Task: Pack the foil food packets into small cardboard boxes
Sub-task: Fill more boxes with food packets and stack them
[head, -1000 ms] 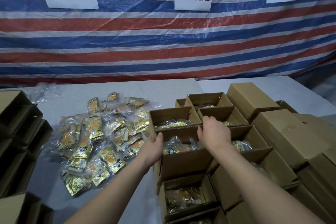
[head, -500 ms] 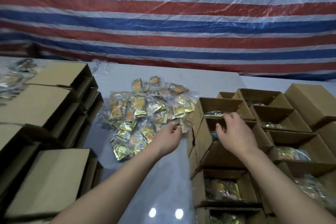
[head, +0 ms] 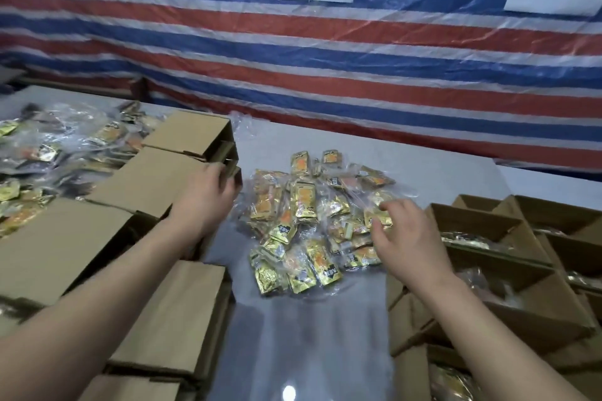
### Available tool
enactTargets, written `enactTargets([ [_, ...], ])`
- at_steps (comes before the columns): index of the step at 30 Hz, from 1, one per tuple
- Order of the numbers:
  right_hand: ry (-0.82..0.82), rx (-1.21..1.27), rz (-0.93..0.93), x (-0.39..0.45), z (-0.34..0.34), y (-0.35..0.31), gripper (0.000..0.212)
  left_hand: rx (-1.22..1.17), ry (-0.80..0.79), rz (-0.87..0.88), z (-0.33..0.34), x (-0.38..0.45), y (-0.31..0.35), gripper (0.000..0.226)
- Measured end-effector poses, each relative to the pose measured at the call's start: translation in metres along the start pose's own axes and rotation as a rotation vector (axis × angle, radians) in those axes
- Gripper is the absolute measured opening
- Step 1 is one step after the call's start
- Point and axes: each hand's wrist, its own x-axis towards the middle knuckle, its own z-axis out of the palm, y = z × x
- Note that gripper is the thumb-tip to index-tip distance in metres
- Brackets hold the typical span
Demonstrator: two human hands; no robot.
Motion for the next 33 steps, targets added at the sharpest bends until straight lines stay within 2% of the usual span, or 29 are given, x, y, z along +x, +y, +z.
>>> enactTargets([
  [3,-0.099,0.08,-0.126,0.013,0.026,-0.052,0.027,0.219,0.001,-0.101,-0.03,0.001,-0.051,0.045],
  [7,-0.246,0.154,-0.303,0.021,0.063,-0.132,0.033,0.348,0.007,-0.154,-0.058,-0.03,-0.111,0.053],
  [11,-0.404,0.189,-0.467,0.021,0.094,-0.208,0.037,0.475,-0.086,-0.265,-0.071,-0.066,-0.16,0.069],
  [14,-0.486,0.133,-0.535,0.017,0.111,-0.244,0.039,0.585,-0.23,-0.345,-0.064,-0.092,-0.185,0.084],
  [16,-0.518,0.094,-0.548,0.014,0.118,-0.256,0.04,0.621,-0.249,-0.349,-0.056,-0.102,-0.194,0.08],
  [18,-0.544,0.072,-0.556,0.012,0.121,-0.261,0.041,0.641,-0.218,-0.334,-0.054,-0.104,-0.195,0.07],
  [27,-0.517,0.153,-0.502,0.015,0.095,-0.26,0.045,0.715,-0.12,-0.299,-0.092,-0.105,-0.16,0.057],
  [30,-0.492,0.246,-0.469,0.019,0.079,-0.26,0.058,0.705,-0.075,-0.229,-0.121,-0.11,-0.13,0.046],
  [33,-0.383,0.371,-0.459,0.024,0.052,-0.257,0.07,0.649,-0.008,-0.124,-0.149,-0.118,-0.09,0.043],
])
